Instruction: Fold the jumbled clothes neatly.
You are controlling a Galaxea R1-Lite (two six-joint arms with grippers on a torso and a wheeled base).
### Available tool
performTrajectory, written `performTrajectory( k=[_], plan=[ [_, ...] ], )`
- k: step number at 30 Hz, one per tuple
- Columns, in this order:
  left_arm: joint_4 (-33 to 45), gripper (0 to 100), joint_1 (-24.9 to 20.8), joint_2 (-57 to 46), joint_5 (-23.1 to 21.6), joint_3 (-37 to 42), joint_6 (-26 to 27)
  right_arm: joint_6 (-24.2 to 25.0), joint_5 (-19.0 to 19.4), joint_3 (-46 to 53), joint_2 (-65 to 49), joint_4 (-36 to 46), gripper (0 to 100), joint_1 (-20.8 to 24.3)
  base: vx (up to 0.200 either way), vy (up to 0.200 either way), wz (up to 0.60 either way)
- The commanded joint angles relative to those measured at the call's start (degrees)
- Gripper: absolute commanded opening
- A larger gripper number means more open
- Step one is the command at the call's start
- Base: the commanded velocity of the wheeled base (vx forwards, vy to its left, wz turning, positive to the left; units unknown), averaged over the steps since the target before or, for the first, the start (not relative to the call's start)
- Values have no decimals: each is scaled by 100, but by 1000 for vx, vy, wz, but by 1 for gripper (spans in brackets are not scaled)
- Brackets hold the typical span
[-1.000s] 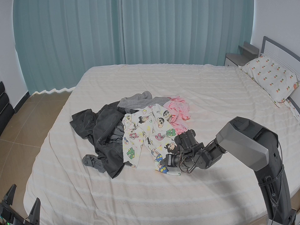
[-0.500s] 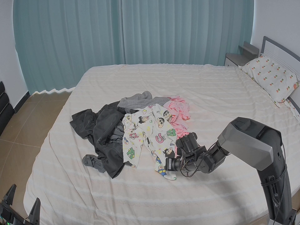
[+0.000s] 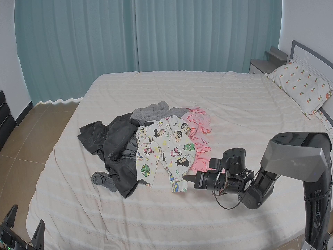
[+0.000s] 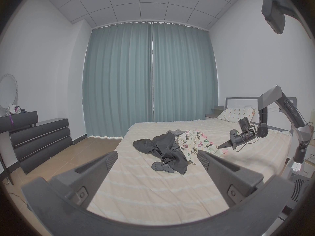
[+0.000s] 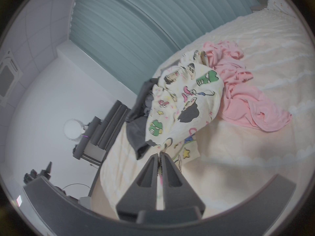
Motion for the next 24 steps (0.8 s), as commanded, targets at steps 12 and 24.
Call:
performTrajectory(
  k=[12,24],
  plan=[
    [-74,100,-165,1270,-213,-1692,-711,86,252,-104,-69,1154,0,-13,0,0,0],
    [-250,100,-191,1973,-608,-1569,-684,-388,-979,-2398,643,4283,0,320,0,0,0]
  ],
)
